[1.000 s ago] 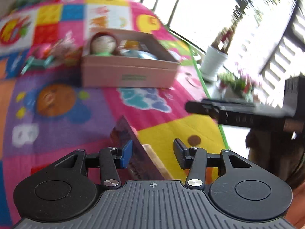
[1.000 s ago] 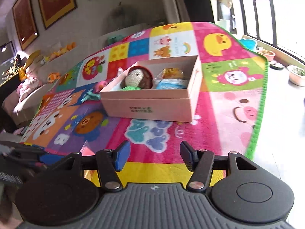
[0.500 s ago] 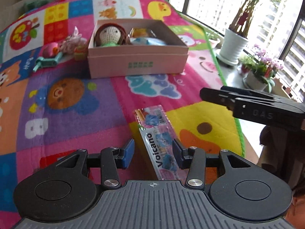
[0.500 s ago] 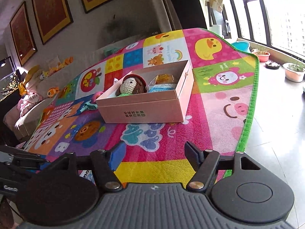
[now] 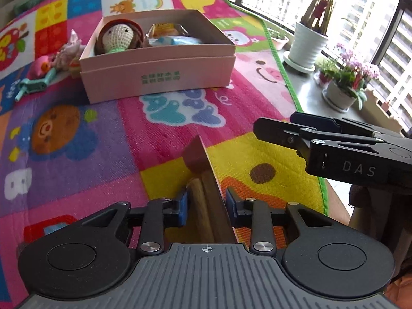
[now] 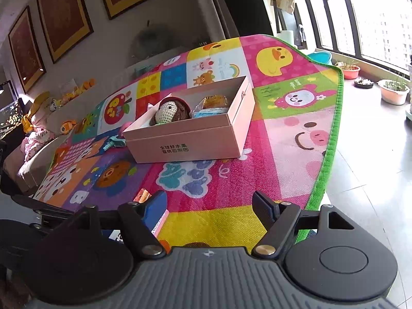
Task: Organize objects
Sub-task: 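Carry the snack packet with the left tool toward the pink box, then grasp the keychain boy figure with the right tool while the left tool holds the snack packet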
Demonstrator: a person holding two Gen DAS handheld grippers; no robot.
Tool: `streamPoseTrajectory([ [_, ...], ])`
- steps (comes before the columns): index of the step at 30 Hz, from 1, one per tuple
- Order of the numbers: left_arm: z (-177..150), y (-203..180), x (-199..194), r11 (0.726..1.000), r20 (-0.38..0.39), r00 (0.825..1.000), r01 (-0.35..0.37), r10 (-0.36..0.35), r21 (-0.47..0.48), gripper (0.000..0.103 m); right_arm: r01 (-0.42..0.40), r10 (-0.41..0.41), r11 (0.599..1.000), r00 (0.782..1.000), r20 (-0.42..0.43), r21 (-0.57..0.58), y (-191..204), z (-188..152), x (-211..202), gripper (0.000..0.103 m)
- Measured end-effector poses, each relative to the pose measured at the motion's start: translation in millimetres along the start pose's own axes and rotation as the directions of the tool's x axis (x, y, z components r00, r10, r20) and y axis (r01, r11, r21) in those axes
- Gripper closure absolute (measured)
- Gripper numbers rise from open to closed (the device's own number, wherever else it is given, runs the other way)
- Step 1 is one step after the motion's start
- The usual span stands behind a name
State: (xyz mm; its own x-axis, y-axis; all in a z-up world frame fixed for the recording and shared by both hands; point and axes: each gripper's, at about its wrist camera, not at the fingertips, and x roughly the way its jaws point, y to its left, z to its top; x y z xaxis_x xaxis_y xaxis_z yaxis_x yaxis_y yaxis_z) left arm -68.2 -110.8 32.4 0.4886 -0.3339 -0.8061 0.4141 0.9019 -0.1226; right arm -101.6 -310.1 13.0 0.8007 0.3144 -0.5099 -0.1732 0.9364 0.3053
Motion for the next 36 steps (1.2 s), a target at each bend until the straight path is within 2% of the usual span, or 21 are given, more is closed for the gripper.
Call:
streamPoseTrajectory([
  [5, -3, 15, -4, 0.999, 0.031, 0.999, 0.036, -0.036, -0.020, 0.074, 0.012, -0.013, 1.000, 1.000, -0.028, -0.021, 8, 3, 6, 0.029],
  [8, -4, 36, -7, 0.998, 0.075, 0.997, 0.033, -0.029, -0.051, 0.077, 0.015, -0.018, 0.998, 0.999, -0.042, -0.067, 22, 9, 10, 0.029],
  [13, -8, 108, -16, 0.981, 0.161, 0.986, -0.020, 0.052, -0.194, 0.077, -0.005, -0.007, 0.985, 0.998, -0.068, -0.172, 56, 30, 21, 0.029],
  [18, -5, 183, -20, 0.946, 0.248, 0.957, -0.070, 0.154, -0.316, 0.077, -0.067, 0.046, 0.966, 0.995, -0.092, -0.249, 103, 80, 50, 0.029],
  [22, 2, 227, -17, 0.928, 0.291, 0.942, -0.050, 0.167, -0.368, 0.077, -0.124, 0.089, 0.971, 0.981, -0.175, -0.203, 137, 137, 103, 0.028],
  [24, 2, 241, -15, 0.920, 0.316, 0.934, -0.032, 0.167, -0.391, 0.077, -0.114, 0.076, 0.980, 0.972, -0.224, -0.162, 152, 164, 141, 0.028],
  [27, -6, 252, -10, 0.914, 0.362, 0.923, 0.031, 0.129, -0.404, 0.077, -0.071, 0.038, 0.992, 0.956, -0.292, -0.103, 170, 190, 200, 0.028],
  [32, -14, 259, -10, 0.899, 0.399, 0.913, 0.101, 0.086, -0.425, 0.077, 0.049, -0.076, 0.995, 0.929, -0.363, -0.082, 195, 198, 293, 0.028],
  [36, -15, 259, -10, 0.901, 0.404, 0.912, 0.117, 0.069, -0.418, 0.077, 0.162, -0.212, 0.972, 0.916, -0.342, -0.169, 218, 193, 352, 0.028],
])
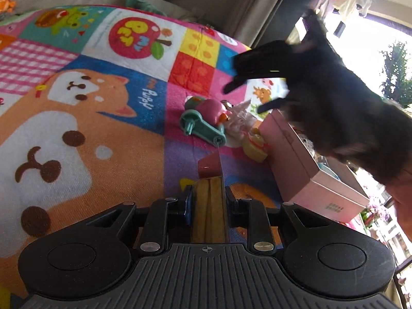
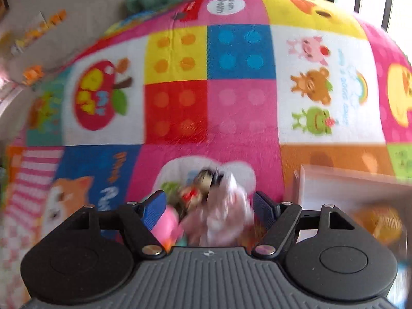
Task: Organize objects
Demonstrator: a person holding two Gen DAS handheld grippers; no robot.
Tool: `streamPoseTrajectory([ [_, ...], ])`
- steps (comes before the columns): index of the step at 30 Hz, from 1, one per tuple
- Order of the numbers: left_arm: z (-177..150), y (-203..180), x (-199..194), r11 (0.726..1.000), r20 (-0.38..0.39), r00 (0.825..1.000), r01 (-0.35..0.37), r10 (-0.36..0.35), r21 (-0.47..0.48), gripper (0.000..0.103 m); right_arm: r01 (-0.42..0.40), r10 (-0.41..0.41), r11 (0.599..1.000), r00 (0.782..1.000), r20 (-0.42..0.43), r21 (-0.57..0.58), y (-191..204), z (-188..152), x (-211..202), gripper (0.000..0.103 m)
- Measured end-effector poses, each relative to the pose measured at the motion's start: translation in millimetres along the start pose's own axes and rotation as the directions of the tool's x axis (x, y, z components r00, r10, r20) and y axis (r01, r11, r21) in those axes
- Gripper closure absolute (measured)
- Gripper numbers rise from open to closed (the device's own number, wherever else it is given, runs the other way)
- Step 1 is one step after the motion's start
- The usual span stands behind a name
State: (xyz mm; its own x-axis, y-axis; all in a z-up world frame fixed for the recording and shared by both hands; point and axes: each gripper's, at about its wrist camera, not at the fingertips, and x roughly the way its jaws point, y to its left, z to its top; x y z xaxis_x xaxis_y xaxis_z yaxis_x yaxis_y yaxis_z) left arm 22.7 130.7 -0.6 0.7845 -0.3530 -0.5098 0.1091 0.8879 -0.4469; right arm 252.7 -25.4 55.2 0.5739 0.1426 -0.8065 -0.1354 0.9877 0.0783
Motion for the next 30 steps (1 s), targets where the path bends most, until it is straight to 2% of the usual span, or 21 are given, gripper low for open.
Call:
streamPoseTrajectory([
  [2, 0, 0, 0, 1.000, -0.001, 1.000, 0.003, -0.003, 0.001, 0.077, 0.073, -0.073, 0.997, 0.997, 0.015, -0.035, 12, 7, 18, 0.029],
  [4, -1, 2, 0, 1.000, -0.002, 1.000, 0.007, -0.007, -0.005, 0.077, 0.122, -0.122, 0.992, 0.992, 0.004, -0.041, 19, 14, 35, 0.041],
  [5, -1, 2, 0, 1.000, -0.002, 1.000, 0.009, -0.009, -0.008, 0.077, 0.126, -0.126, 0.991, 0.992, -0.015, -0.039, 21, 17, 42, 0.049],
  [10, 0, 5, 0, 0.999, -0.003, 1.000, 0.021, -0.021, -0.027, 0.077, 0.080, -0.086, 0.995, 0.992, -0.091, -0.061, 31, 12, 56, 0.057],
  [12, 1, 6, 0, 0.999, -0.003, 1.000, 0.026, -0.026, -0.037, 0.077, 0.056, -0.066, 0.993, 0.993, -0.093, -0.108, 35, 4, 49, 0.066],
  [16, 2, 9, 0, 0.998, -0.003, 0.999, 0.033, -0.033, -0.057, 0.077, -0.060, 0.039, 0.988, 0.988, -0.150, -0.140, 32, -22, 20, 0.067],
  [20, 3, 17, -1, 0.993, 0.001, 0.999, 0.046, -0.046, -0.106, 0.076, -0.166, 0.130, 0.964, 0.976, -0.177, -0.207, 30, -65, -22, 0.068],
  [23, 4, 19, -2, 0.992, 0.006, 0.999, 0.041, -0.040, -0.123, 0.076, -0.189, 0.165, 0.952, 0.979, -0.116, -0.242, 18, -95, -62, 0.069],
  [25, 4, 17, -2, 0.993, 0.006, 0.999, 0.034, -0.033, -0.112, 0.076, -0.223, 0.210, 0.941, 0.975, -0.078, -0.256, 7, -116, -92, 0.069],
  [28, 4, 15, -2, 0.995, 0.007, 1.000, 0.027, -0.026, -0.098, 0.077, -0.299, 0.288, 0.925, 0.954, -0.079, -0.233, -19, -147, -131, 0.072],
  [30, 4, 15, -2, 0.995, 0.006, 1.000, 0.029, -0.029, -0.100, 0.077, -0.310, 0.297, 0.928, 0.950, -0.093, -0.208, -37, -167, -148, 0.072],
])
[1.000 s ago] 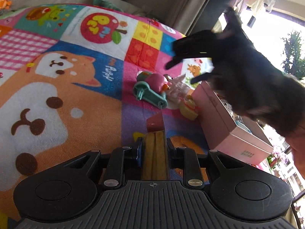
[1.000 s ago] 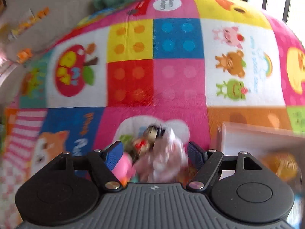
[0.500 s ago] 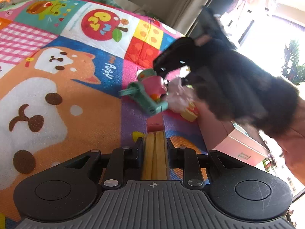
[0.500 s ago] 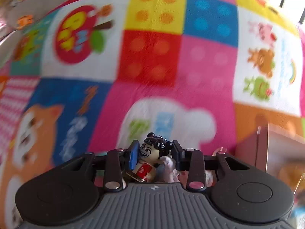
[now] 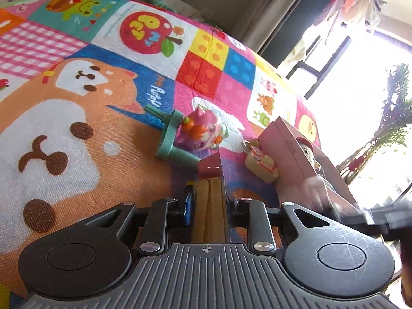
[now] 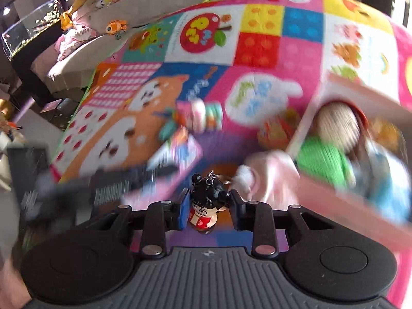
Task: Organize objects
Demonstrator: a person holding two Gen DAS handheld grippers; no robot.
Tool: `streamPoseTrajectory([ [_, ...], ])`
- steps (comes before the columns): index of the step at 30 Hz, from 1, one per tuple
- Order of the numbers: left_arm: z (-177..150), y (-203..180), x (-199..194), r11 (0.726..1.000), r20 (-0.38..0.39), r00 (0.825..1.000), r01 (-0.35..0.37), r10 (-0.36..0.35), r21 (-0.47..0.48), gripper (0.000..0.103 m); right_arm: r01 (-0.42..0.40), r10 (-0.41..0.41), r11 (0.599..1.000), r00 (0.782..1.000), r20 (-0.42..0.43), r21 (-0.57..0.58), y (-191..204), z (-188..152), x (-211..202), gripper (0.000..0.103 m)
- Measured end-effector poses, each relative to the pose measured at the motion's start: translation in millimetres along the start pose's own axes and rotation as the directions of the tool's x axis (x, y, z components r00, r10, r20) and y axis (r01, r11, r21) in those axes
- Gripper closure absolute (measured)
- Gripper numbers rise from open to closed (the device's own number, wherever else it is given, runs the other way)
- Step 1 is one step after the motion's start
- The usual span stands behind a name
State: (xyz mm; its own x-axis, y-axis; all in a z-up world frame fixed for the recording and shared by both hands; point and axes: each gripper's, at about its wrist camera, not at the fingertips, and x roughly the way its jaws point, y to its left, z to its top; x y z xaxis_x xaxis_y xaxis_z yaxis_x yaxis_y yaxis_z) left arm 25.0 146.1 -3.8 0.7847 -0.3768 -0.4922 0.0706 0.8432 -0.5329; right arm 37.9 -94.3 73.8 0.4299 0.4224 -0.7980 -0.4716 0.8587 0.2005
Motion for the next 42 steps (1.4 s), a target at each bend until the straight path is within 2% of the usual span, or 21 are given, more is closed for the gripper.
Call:
streamPoseTrajectory([
  [4, -4, -15, -3, 0.997, -0.003, 0.999, -0.037, 0.038, 0.070, 0.077, 0.038, -0.035, 0.997, 0.998, -0.048, 0.065, -20, -45, -23, 0.072],
  [7, -16, -35, -6, 0.994, -0.050, 0.998, -0.018, 0.024, 0.110, 0.077, 0.019, -0.014, 0.994, 0.999, -0.048, 0.107, -35, -65, -41, 0.072],
  [8, -21, -43, -8, 0.992, -0.069, 0.997, -0.008, 0.017, 0.128, 0.077, 0.044, -0.041, 0.994, 0.999, -0.033, 0.103, -39, -72, -46, 0.070],
  [10, -33, -60, -11, 0.986, -0.110, 0.994, 0.010, 0.009, 0.168, 0.077, 0.151, -0.152, 0.987, 0.988, 0.005, 0.057, -42, -87, -54, 0.069],
  [11, -39, -68, -12, 0.982, -0.125, 0.992, 0.014, 0.011, 0.191, 0.077, 0.201, -0.202, 0.979, 0.978, 0.043, 0.031, -43, -95, -59, 0.059],
  [12, -44, -75, -14, 0.977, -0.139, 0.990, 0.012, 0.019, 0.215, 0.077, 0.243, -0.243, 0.970, 0.967, 0.076, 0.012, -40, -101, -64, 0.054],
  [14, -55, -90, -19, 0.964, -0.153, 0.987, -0.001, 0.043, 0.265, 0.077, 0.297, -0.292, 0.955, 0.948, 0.126, -0.020, -37, -109, -73, 0.051],
  [15, -59, -95, -20, 0.959, -0.164, 0.985, 0.000, 0.049, 0.283, 0.077, 0.293, -0.286, 0.956, 0.947, 0.147, -0.027, -35, -112, -77, 0.044],
  [18, -69, -105, -25, 0.948, -0.178, 0.982, -0.010, 0.070, 0.319, 0.077, 0.220, -0.209, 0.975, 0.960, 0.189, -0.042, -30, -117, -81, 0.034],
  [21, -73, -108, -30, 0.942, -0.176, 0.980, -0.032, 0.095, 0.335, 0.077, 0.204, -0.195, 0.979, 0.955, 0.224, -0.018, -28, -120, -71, 0.021],
  [26, -75, -114, -35, 0.934, -0.179, 0.975, -0.060, 0.131, 0.353, 0.076, 0.172, -0.196, 0.977, 0.957, 0.216, 0.125, -40, -108, -36, 0.020],
  [28, -75, -115, -36, 0.933, -0.183, 0.973, -0.066, 0.138, 0.353, 0.077, 0.197, -0.224, 0.970, 0.951, 0.213, 0.139, -41, -106, -26, 0.035],
  [29, -75, -115, -38, 0.934, -0.185, 0.973, -0.067, 0.139, 0.350, 0.077, 0.200, -0.226, 0.970, 0.950, 0.215, 0.135, -42, -106, -26, 0.040],
  [33, -66, -120, -43, 0.939, -0.187, 0.974, -0.057, 0.127, 0.340, 0.077, 0.168, -0.199, 0.977, 0.943, 0.268, 0.132, -49, -119, -44, 0.040],
  [36, -43, -144, -47, 0.932, -0.149, 0.985, -0.025, 0.084, 0.360, 0.077, 0.181, -0.218, 0.973, 0.922, 0.320, 0.142, -55, -134, -65, 0.040],
  [38, -22, -165, -45, 0.930, -0.121, 0.992, 0.001, 0.047, 0.367, 0.077, 0.196, -0.237, 0.970, 0.900, 0.365, 0.147, -59, -145, -82, 0.040],
  [42, 17, -209, -12, 0.936, -0.095, 0.995, 0.043, -0.010, 0.350, 0.077, 0.209, -0.269, 0.961, 0.852, 0.449, 0.180, -69, -162, -111, 0.040],
])
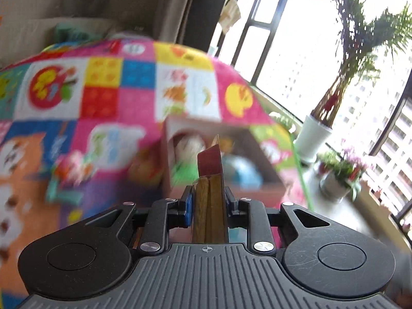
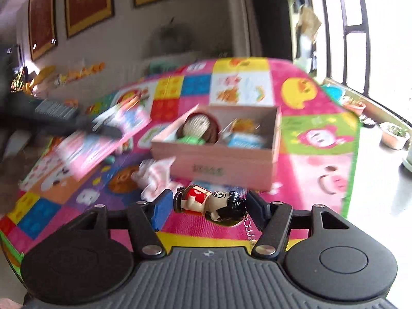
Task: Organize objects
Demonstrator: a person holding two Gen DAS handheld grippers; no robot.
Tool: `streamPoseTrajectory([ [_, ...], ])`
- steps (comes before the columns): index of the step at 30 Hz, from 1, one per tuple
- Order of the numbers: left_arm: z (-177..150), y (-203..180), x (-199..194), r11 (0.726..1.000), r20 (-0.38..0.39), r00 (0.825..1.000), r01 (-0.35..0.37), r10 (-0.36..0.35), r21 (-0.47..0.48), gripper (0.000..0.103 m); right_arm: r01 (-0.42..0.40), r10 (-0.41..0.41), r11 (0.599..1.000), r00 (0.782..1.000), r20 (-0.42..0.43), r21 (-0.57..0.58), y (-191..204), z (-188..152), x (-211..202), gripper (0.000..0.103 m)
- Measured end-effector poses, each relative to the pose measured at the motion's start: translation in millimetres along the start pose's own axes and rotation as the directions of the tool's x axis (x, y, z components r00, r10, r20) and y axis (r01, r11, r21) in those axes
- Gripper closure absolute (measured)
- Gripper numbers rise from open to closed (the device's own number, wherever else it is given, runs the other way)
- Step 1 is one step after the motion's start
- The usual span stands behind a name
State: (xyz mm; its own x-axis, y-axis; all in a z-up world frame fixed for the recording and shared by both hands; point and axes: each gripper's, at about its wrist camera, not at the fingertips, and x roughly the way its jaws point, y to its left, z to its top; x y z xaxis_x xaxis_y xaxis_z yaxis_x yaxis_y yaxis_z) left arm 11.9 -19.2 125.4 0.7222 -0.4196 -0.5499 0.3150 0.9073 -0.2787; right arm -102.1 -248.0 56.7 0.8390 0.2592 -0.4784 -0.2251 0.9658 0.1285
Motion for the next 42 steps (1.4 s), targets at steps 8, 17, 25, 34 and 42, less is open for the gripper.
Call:
streamPoseTrajectory([
  [8, 39, -33, 110, 0.999, 0.027, 0.999, -0.025, 0.026, -0.038, 0.076, 0.019, -0.023, 0.997, 0.999, 0.043, 0.080, -39, -2, -15, 0.040],
  [17, 27, -18, 95, 0.999, 0.040, 0.999, -0.014, 0.016, -0.046, 0.077, 0.048, -0.050, 0.994, 0.998, 0.023, 0.100, -58, 2, -8, 0.051],
  [25, -34, 0, 31, 0.999, -0.030, 1.000, -0.010, 0.009, -0.046, 0.078, 0.066, -0.064, 0.997, 0.996, -0.063, 0.044, -86, -19, -34, 0.042],
  [34, -96, -17, 18, 1.000, -0.181, 0.983, -0.004, 0.005, 0.007, 0.078, 0.078, -0.062, 0.993, 0.984, -0.167, 0.092, -65, -46, -16, 0.026],
  [42, -101, 9, 8, 0.998, -0.150, 0.988, -0.043, 0.037, -0.035, 0.078, 0.127, -0.130, 0.991, 0.970, -0.205, -0.029, -48, -40, 11, 0.038],
])
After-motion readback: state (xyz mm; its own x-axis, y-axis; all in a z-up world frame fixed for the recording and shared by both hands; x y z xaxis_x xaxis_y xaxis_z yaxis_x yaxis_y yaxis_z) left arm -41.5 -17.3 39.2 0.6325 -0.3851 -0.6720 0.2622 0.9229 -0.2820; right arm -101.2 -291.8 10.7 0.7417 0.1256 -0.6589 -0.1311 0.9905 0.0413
